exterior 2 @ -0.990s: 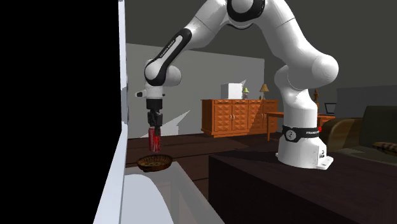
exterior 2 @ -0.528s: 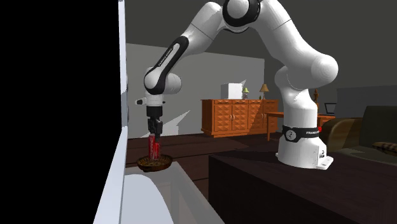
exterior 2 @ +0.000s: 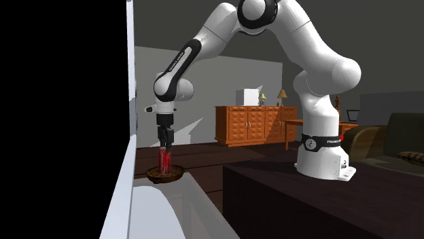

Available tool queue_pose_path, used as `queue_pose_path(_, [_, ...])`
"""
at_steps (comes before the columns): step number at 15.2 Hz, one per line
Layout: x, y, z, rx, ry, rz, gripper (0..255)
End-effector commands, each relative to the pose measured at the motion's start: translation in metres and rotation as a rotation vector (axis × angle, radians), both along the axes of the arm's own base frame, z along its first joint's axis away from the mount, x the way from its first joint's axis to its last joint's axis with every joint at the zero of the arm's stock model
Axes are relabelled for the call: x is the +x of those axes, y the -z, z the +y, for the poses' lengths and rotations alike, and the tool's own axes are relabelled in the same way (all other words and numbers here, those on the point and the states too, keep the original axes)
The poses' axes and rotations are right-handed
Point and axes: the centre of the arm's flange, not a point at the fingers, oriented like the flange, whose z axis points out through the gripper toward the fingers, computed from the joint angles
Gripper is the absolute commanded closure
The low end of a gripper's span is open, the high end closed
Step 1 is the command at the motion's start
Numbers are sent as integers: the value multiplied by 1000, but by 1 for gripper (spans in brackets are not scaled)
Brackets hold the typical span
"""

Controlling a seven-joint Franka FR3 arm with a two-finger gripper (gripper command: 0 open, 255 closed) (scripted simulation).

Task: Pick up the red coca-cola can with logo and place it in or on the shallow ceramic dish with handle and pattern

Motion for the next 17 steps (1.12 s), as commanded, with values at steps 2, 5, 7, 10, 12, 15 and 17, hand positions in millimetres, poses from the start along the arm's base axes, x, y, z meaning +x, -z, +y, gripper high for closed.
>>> queue_pose_path(2, [0,0,0,0,0,0,0])
queue_pose_path(5, [0,0,0,0,0,0,0])
queue_pose_path(7, [0,-27,1,0,0,0,0])
queue_pose_path(10, [0,-50,1,0,0,0,0])
queue_pose_path(12, [0,-50,1,0,0,0,0])
queue_pose_path(15, [0,-50,1,0,0,0,0])
queue_pose_path(17, [0,-50,1,0,0,0,0])
